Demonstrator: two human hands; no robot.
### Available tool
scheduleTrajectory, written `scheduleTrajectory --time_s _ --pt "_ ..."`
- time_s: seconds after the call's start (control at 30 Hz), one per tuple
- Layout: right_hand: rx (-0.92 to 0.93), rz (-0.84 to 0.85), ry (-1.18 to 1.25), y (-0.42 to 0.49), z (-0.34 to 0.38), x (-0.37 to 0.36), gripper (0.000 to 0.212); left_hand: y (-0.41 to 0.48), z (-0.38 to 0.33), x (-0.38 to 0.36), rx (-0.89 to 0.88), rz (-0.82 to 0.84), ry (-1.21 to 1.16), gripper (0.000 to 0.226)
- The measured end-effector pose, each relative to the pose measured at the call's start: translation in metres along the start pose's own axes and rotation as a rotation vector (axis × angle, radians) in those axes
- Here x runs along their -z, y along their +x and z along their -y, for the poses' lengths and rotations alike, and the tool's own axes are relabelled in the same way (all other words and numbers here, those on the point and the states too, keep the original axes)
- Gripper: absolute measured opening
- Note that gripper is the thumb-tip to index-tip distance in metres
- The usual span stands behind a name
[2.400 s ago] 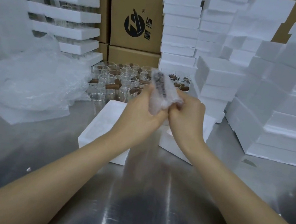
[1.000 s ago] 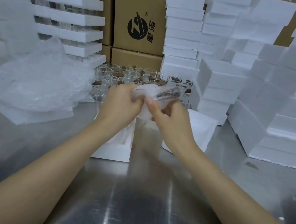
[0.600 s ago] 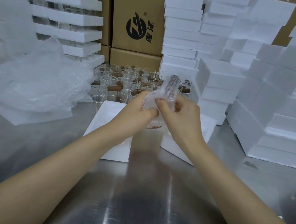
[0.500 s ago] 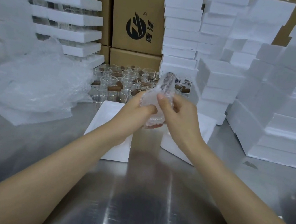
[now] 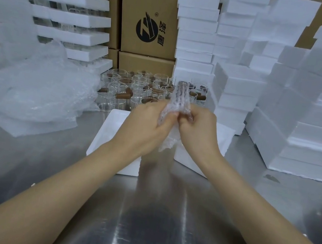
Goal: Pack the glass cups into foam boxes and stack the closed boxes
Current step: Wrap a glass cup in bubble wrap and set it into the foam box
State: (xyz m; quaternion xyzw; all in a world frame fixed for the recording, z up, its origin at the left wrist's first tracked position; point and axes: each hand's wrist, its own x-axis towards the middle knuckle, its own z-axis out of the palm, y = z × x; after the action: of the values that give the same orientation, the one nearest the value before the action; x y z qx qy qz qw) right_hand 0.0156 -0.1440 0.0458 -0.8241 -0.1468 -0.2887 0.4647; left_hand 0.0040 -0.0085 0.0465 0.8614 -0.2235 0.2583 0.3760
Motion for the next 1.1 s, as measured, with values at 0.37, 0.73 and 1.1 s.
scheduleTrajectory --time_s 0.37,0.73,1.1 --pt "0.046 0.096 -0.015 -0.008 0.01 -0.004 0.058 0.005 0.006 0.002 0.217 -0.091 0.043 0.035" --pt "0.181 0.186 -0.34 -0.008 0.005 -0.008 0.028 0.002 0.006 -0.001 0.055 -0.042 0.26 0.017" --pt "0.092 0.165 -0.448 -0.007 0.01 -0.006 0.02 -0.004 -0.003 -0.006 0.025 -0.099 0.266 0.039"
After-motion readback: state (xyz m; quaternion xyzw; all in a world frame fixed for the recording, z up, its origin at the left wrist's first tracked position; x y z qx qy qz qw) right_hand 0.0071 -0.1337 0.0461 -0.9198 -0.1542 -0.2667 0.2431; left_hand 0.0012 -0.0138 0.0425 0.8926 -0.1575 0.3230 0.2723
